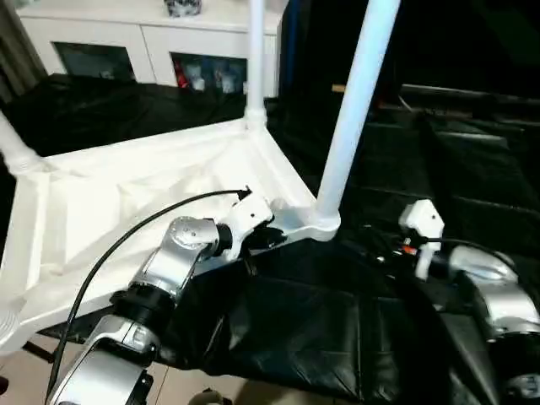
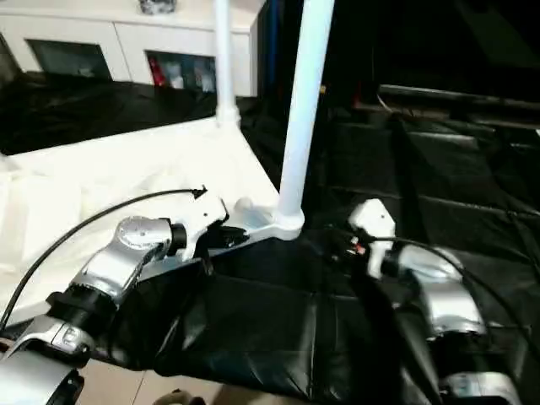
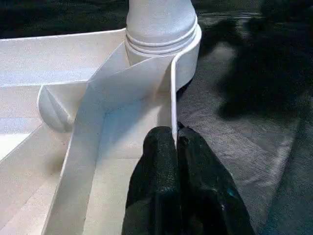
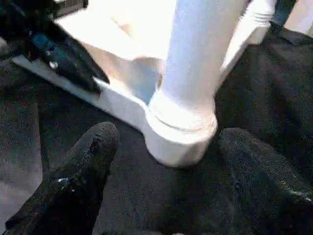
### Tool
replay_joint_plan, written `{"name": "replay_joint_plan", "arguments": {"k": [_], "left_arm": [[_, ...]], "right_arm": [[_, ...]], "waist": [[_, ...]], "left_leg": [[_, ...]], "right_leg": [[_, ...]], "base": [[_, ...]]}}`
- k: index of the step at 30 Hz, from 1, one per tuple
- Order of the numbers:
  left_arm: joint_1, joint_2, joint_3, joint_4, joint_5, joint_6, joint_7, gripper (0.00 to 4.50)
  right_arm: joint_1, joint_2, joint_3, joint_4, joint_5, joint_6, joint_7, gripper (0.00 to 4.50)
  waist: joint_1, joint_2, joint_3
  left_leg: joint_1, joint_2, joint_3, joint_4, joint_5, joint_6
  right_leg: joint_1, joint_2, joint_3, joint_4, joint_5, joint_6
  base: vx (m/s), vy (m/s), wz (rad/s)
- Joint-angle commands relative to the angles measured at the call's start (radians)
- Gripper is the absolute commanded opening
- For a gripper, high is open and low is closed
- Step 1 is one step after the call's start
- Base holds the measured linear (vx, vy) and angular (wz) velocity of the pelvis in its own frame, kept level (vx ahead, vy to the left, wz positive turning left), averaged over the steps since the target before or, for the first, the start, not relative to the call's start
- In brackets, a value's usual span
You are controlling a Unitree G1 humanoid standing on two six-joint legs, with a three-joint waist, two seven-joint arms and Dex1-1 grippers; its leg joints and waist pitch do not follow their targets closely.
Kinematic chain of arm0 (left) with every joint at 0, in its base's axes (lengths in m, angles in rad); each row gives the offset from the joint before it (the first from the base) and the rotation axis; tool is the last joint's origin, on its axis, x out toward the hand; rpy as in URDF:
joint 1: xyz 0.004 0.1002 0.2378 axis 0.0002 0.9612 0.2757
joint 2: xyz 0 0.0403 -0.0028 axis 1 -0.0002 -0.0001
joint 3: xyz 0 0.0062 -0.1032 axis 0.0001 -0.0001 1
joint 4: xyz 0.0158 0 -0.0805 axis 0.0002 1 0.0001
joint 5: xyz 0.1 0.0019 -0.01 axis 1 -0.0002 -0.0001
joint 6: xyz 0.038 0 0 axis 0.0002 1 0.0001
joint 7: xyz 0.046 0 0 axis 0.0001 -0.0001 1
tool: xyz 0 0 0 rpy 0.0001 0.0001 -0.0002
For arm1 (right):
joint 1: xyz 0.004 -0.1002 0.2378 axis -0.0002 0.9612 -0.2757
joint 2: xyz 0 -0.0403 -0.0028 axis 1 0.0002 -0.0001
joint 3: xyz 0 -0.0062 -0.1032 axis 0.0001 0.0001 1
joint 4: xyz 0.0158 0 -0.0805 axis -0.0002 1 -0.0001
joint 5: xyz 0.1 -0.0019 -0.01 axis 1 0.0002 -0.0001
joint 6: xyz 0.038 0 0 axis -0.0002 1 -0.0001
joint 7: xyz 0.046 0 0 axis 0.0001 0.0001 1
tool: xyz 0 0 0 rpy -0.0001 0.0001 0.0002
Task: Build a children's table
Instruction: Rotate leg to tighten
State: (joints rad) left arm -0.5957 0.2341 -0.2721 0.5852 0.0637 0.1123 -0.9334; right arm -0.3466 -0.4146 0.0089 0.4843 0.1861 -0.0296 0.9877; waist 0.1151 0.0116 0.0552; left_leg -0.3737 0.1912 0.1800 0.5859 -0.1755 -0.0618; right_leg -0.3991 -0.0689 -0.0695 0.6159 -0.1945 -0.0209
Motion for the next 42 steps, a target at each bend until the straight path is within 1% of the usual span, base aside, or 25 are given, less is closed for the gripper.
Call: {"name": "replay_joint_plan", "arguments": {"k": [1,2,3,5,7,9,10,11,12,14,15,16,17,19,20,22,23,28,29,30,35,37,38,41,42], "left_arm": [[0.011,-0.002,-0.009,-0.038,-0.036,-0.029,-0.036,0.00],[0.015,0.005,-0.012,-0.046,-0.038,-0.031,-0.053,0.00],[0.018,0.010,-0.015,-0.051,-0.040,-0.030,-0.067,0.00],[0.023,0.016,-0.016,-0.060,-0.042,-0.030,-0.083,0.00],[0.032,0.030,-0.020,-0.077,-0.046,-0.029,-0.115,0.00],[0.035,0.038,-0.021,-0.084,-0.047,-0.028,-0.125,0.00],[0.037,0.045,-0.022,-0.088,-0.049,-0.028,-0.133,0.00],[0.037,0.045,-0.022,-0.088,-0.049,-0.028,-0.133,0.00],[0.039,0.051,-0.020,-0.090,-0.050,-0.027,-0.136,0.00],[0.041,0.057,-0.021,-0.093,-0.049,-0.024,-0.136,0.00],[0.041,0.058,-0.020,-0.094,-0.047,-0.023,-0.135,0.00],[0.041,0.058,-0.020,-0.094,-0.047,-0.023,-0.135,0.00],[0.042,0.059,-0.019,-0.096,-0.046,-0.020,-0.136,0.00],[0.045,0.060,-0.016,-0.100,-0.047,-0.014,-0.135,0.00],[0.045,0.061,-0.015,-0.100,-0.047,-0.013,-0.135,0.00],[0.047,0.063,-0.014,-0.100,-0.048,-0.012,-0.135,0.00],[0.047,0.064,-0.014,-0.100,-0.048,-0.012,-0.135,0.00],[0.047,0.074,-0.013,-0.100,-0.049,-0.012,-0.139,0.00],[0.046,0.075,-0.013,-0.098,-0.049,-0.012,-0.140,0.00],[0.043,0.076,-0.013,-0.094,-0.048,-0.014,-0.140,0.00],[0.033,0.075,-0.008,-0.078,-0.040,-0.005,-0.120,0.00],[0.025,0.066,-0.001,-0.064,-0.035,0.003,-0.091,0.00],[0.025,0.066,-0.001,-0.064,-0.035,0.003,-0.091,0.00],[-0.006,0.027,0.016,-0.023,-0.011,0.036,0.022,0.00],[-0.018,0.010,0.018,-0.009,-0.004,0.049,0.057,0.00]], "right_arm": [[-0.019,0.004,0.006,-0.007,0.007,0.018,-0.002,3.93],[-0.032,0.020,0.012,-0.006,0.022,0.044,0.000,3.93],[-0.041,0.031,0.016,-0.003,0.029,0.058,0.000,4.04],[-0.048,0.037,0.022,-0.004,0.031,0.070,0.001,4.21],[-0.070,0.039,0.060,0.027,-0.045,0.013,-0.034,4.39],[-0.093,0.048,0.059,0.060,-0.065,0.003,-0.066,4.39],[-0.114,0.055,0.055,0.087,-0.078,-0.001,-0.093,4.39],[-0.114,0.055,0.055,0.087,-0.078,-0.001,-0.093,4.39],[-0.129,0.060,0.052,0.106,-0.073,0.004,-0.089,4.39],[-0.140,0.063,0.052,0.119,-0.068,0.009,-0.082,4.14],[-0.146,0.064,0.053,0.124,-0.067,0.012,-0.083,4.03],[-0.146,0.064,0.053,0.124,-0.067,0.012,-0.083,4.03],[-0.149,0.065,0.056,0.130,-0.064,0.012,-0.081,3.94],[-0.161,0.069,0.058,0.151,-0.061,0.006,-0.070,3.67],[-0.165,0.072,0.058,0.159,-0.061,0.005,-0.067,3.67],[-0.169,0.076,0.060,0.169,-0.059,0.003,-0.055,3.39],[-0.171,0.078,0.061,0.174,-0.059,0.001,-0.054,3.39],[-0.189,0.087,0.064,0.204,-0.062,-0.013,-0.048,2.91],[-0.191,0.087,0.064,0.208,-0.062,-0.014,-0.045,2.91],[-0.199,0.089,0.066,0.222,-0.066,-0.021,-0.039,2.75],[-0.204,0.098,0.074,0.242,-0.077,-0.027,-0.042,2.34],[-0.199,0.108,0.081,0.244,-0.089,-0.018,-0.068,2.12],[-0.199,0.108,0.081,0.244,-0.089,-0.018,-0.068,2.12],[-0.181,0.171,0.078,0.259,-0.117,0.020,-0.229,2.01],[-0.177,0.201,0.067,0.261,-0.118,0.036,-0.294,2.01]], "waist": [[0.001,-0.009,-0.065],[0.002,-0.007,-0.066],[0.002,-0.007,-0.067],[0.001,-0.005,-0.067],[0.002,-0.005,-0.067],[0.002,-0.006,-0.067],[-0.001,-0.007,-0.066],[-0.001,-0.005,-0.066],[-0.001,-0.009,-0.065],[0.000,-0.007,-0.066],[0.000,-0.011,-0.067],[0.001,-0.010,-0.067],[0.001,-0.012,-0.067],[0.001,-0.012,-0.067],[0.001,-0.013,-0.066],[0.000,-0.012,-0.066],[0.000,-0.012,-0.066],[0.000,-0.010,-0.068],[0.000,-0.010,-0.067],[0.000,-0.009,-0.068],[-0.002,-0.008,-0.068],[-0.002,-0.009,-0.067],[-0.002,-0.009,-0.067],[-0.007,-0.011,-0.062],[-0.008,-0.015,-0.060]], "left_leg": [[0.011,0.044,-0.016,-0.064,-0.200,0.074],[0.013,0.044,-0.016,-0.063,-0.197,0.074],[0.008,0.044,-0.017,-0.064,-0.182,0.078],[0.010,0.044,-0.016,-0.063,-0.181,0.078],[0.010,0.045,-0.015,-0.064,-0.179,0.070],[0.013,0.045,-0.015,-0.063,-0.180,0.059],[0.010,0.044,-0.015,-0.065,-0.177,0.057],[0.013,0.042,-0.013,-0.064,-0.181,0.053],[0.013,0.043,-0.013,-0.064,-0.185,0.054],[0.012,0.043,-0.014,-0.064,-0.183,0.055],[0.010,0.043,-0.013,-0.063,-0.173,0.061],[0.010,0.043,-0.013,-0.063,-0.169,0.063],[0.010,0.043,-0.012,-0.062,-0.166,0.066],[0.010,0.043,-0.013,-0.062,-0.166,0.067],[0.010,0.043,-0.012,-0.062,-0.168,0.067],[0.010,0.044,-0.012,-0.062,-0.171,0.065],[0.010,0.044,-0.013,-0.062,-0.168,0.064],[0.010,0.043,-0.012,-0.061,-0.157,0.068],[0.010,0.044,-0.012,-0.061,-0.160,0.068],[0.011,0.044,-0.012,-0.061,-0.164,0.067],[0.011,0.044,-0.012,-0.061,-0.165,0.065],[0.011,0.043,-0.012,-0.062,-0.170,0.063],[0.011,0.043,-0.012,-0.062,-0.170,0.063],[0.015,0.041,-0.013,-0.067,-0.202,0.042],[0.017,0.041,-0.013,-0.069,-0.210,0.032]], "right_leg": [[0.047,-0.080,0.047,-0.090,-0.243,-0.190],[0.046,-0.080,0.047,-0.088,-0.229,-0.195],[0.050,-0.080,0.047,-0.082,-0.187,-0.209],[0.049,-0.080,0.046,-0.081,-0.174,-0.214],[0.050,-0.082,0.047,-0.079,-0.174,-0.214],[0.047,-0.084,0.048,-0.078,-0.175,-0.218],[0.049,-0.083,0.048,-0.078,-0.177,-0.219],[0.047,-0.081,0.048,-0.080,-0.184,-0.217],[0.047,-0.081,0.049,-0.080,-0.186,-0.215],[0.049,-0.082,0.049,-0.077,-0.179,-0.215],[0.051,-0.082,0.050,-0.076,-0.164,-0.212],[0.051,-0.082,0.049,-0.074,-0.160,-0.212],[0.051,-0.082,0.049,-0.075,-0.158,-0.213],[0.051,-0.083,0.049,-0.075,-0.168,-0.213],[0.051,-0.083,0.048,-0.076,-0.172,-0.213],[0.050,-0.083,0.048,-0.076,-0.186,-0.211],[0.051,-0.083,0.049,-0.076,-0.184,-0.210],[0.051,-0.082,0.048,-0.072,-0.155,-0.218],[0.050,-0.082,0.049,-0.073,-0.156,-0.220],[0.050,-0.082,0.048,-0.073,-0.161,-0.221],[0.050,-0.081,0.048,-0.072,-0.151,-0.226],[0.051,-0.082,0.049,-0.073,-0.164,-0.222],[0.051,-0.082,0.049,-0.073,-0.164,-0.222],[0.045,-0.083,0.049,-0.082,-0.247,-0.204],[0.044,-0.083,0.051,-0.087,-0.282,-0.190]], "base": [[0.000,0.000,0.00],[0.000,0.000,0.00],[0.000,0.000,0.00],[0.000,0.000,0.00],[0.000,0.000,0.00],[0.000,0.000,0.00],[0.000,0.000,0.00],[0.000,0.000,0.00],[0.000,0.000,0.00],[0.000,0.000,0.00],[0.000,0.000,0.00],[0.000,0.000,0.00],[0.000,0.000,0.00],[0.000,0.000,0.00],[0.000,0.000,0.00],[0.000,0.000,0.00],[0.000,0.000,0.00],[0.000,0.000,0.00],[0.000,0.000,0.00],[0.000,0.000,0.00],[0.000,0.000,0.00],[0.000,0.000,0.00],[0.000,0.000,0.00],[0.000,0.000,0.00],[0.000,0.000,0.00]]}}
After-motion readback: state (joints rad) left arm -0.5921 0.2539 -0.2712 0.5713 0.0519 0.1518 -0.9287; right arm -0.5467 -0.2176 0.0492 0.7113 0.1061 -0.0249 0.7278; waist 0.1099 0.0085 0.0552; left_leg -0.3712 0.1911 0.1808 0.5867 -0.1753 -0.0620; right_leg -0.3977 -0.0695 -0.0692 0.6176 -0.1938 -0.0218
